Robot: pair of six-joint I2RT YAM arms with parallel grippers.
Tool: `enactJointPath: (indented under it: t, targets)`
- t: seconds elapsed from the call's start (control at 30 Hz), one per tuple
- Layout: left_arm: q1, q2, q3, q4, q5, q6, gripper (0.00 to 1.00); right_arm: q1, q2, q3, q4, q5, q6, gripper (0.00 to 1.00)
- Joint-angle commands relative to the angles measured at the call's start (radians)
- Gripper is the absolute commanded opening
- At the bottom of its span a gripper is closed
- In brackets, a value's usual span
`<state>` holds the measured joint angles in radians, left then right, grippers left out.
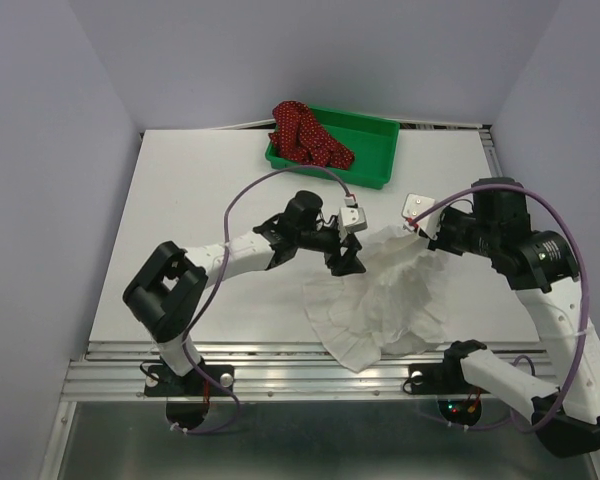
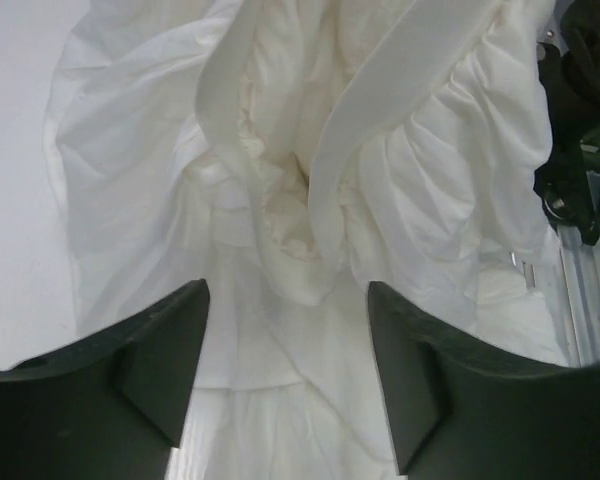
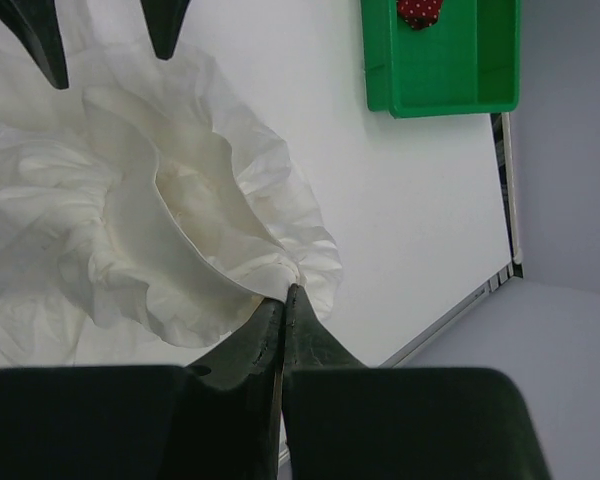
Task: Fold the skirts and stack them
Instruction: Flatten the skirt out
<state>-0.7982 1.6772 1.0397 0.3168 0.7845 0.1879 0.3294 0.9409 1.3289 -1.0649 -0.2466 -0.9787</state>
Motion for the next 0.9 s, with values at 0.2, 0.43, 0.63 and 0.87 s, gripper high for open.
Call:
enactJointPath:
  t: [0.2, 0.43, 0.63, 0.87]
  targets:
    - [0.001, 0.079, 0.131, -0.099, 0.093, 0.150, 0.97, 0.005, 0.001, 0.019, 0.002, 0.006, -0.006, 0.01]
    - [0.002, 0.186, 0.233, -0.137, 0.111, 0.088, 0.78, 0.005, -0.004, 0.009, 0.014, 0.024, -0.015, 0.01]
    - [0.001, 0.219, 0.266, -0.176, 0.143, 0.088, 0.66, 0.005, -0.014, -0.007, 0.026, 0.038, -0.009, 0.01]
    - [0.002, 0.225, 0.258, -0.189, 0.180, 0.073, 0.38, 0.005, -0.019, -0.033, 0.049, 0.067, -0.003, 0.01]
